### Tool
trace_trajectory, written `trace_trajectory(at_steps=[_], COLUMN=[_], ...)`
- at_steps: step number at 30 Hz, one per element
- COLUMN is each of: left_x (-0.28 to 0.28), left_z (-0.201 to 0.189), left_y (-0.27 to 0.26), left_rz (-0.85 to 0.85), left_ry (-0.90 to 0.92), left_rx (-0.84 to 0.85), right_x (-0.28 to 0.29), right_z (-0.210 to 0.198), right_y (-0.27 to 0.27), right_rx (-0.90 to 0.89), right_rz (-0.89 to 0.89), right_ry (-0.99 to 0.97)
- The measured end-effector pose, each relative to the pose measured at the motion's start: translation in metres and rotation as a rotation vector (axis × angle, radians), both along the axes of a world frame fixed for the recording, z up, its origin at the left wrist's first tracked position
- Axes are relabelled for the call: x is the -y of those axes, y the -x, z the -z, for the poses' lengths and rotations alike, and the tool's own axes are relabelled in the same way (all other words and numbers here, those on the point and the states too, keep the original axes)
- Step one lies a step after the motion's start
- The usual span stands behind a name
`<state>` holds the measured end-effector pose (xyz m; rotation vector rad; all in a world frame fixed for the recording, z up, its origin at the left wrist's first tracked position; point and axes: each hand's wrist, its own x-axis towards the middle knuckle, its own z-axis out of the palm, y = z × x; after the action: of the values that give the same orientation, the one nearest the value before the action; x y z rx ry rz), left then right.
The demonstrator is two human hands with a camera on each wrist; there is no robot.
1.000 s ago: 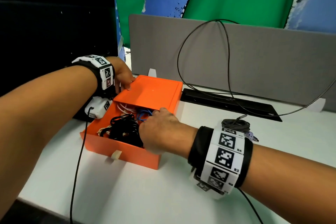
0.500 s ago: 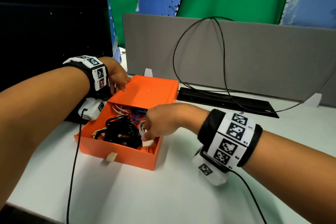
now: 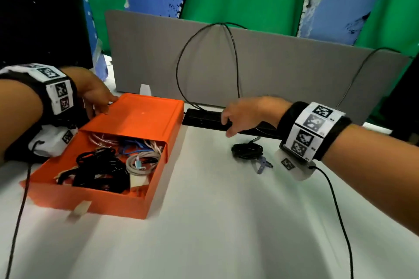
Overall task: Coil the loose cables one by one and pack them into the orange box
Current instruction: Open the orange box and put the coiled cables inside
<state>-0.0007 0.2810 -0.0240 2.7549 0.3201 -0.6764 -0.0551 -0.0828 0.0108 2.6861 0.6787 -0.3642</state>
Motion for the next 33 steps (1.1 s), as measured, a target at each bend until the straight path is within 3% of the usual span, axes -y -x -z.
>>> trace_trajectory(at_steps=[3,6,10,13,16,23,26,30,31,33], left_x=[-0.009,-0.013,0.0,0.005,0.01,0.009,0.007,0.011,0.01,0.008], left_z=[0.004,0.006,0.0,-0.004,-0.007,-0.009,-0.01,-0.016,-0.016,-0.014], left_y=[-0.009,-0.011,-0.001,0.005,0.011,0.014,0.015,0.018,0.018,0.017], left_rz=[0.013,0.007,0.005,-0.009,-0.008,0.01,-0.005,0.025,0.036,0.031], left_ry=[-0.022,-0.064,-0.064,-0.025,-0.039,-0.061,-0.111,-0.089,-0.091,-0.114], left_rx=[-0.014,-0.04,-0.03,-0.004,-0.014,-0.053,-0.075,-0.08,-0.085,-0.099], right_x=[0.039,0.055,0.07,0.073,0.072,0.01,-0.029,-0.088,-0.104,-0.133], right_z=[0.018,0.044,0.07,0.068,0.057,0.019,0.011,0.016,0.019,0.028], right_y=[-0.006,-0.007,-0.012,-0.017,-0.022,0.003,0.02,0.042,0.047,0.05], right_rx=[-0.212,-0.28,-0.239,-0.145,-0.177,-0.19,-0.388,-0.521,-0.495,-0.261], right_rz=[0.134,0.151,0.168,0.132,0.229,0.173,0.194,0.124,0.1,-0.036], right_ry=[0.01,0.012,-0.122,-0.193,-0.447,-0.94,-1.172,-1.185,-1.176,-1.086])
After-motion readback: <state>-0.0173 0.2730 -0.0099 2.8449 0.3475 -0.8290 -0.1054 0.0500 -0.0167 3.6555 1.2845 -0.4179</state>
